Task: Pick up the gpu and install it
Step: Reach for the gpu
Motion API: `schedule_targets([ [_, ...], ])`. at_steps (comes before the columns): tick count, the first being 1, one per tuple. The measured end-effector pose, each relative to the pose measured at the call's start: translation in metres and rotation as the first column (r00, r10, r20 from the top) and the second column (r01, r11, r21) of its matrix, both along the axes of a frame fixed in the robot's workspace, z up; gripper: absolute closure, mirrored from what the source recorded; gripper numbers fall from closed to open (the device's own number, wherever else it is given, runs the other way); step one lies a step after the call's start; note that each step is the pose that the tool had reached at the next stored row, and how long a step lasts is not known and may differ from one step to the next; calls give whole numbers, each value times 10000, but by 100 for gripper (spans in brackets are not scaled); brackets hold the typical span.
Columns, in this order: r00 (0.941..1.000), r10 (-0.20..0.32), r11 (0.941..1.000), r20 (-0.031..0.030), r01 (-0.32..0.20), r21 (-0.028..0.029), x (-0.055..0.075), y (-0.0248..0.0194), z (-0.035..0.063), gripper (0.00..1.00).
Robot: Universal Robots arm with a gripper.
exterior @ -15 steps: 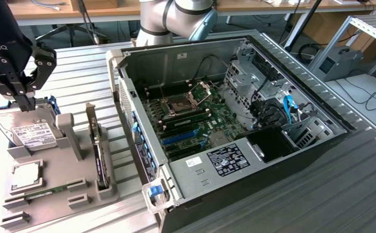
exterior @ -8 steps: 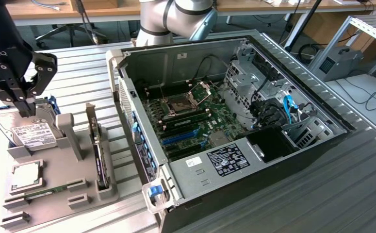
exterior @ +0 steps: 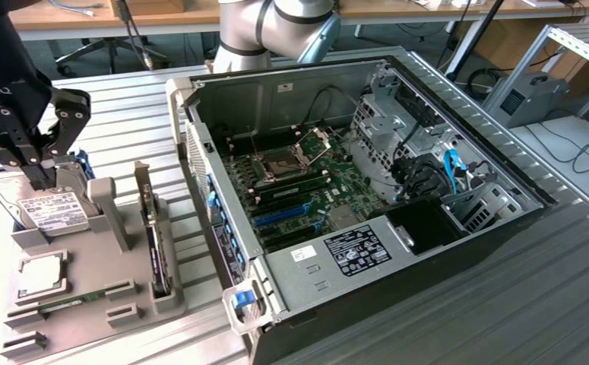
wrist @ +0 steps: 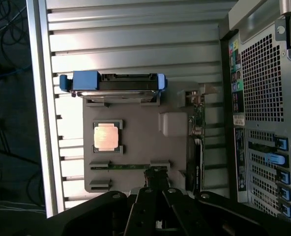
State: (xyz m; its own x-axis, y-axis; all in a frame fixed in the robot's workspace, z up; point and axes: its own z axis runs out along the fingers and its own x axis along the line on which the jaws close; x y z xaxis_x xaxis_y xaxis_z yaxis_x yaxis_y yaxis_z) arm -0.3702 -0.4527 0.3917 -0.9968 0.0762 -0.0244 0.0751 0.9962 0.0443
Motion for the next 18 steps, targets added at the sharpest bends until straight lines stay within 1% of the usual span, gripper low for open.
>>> schedule_targets([
  [9,10000,0,10000,0,0,0,0,-101,-2,89],
  [18,10000,0,10000,1,0,0,0,-172,-3,89],
])
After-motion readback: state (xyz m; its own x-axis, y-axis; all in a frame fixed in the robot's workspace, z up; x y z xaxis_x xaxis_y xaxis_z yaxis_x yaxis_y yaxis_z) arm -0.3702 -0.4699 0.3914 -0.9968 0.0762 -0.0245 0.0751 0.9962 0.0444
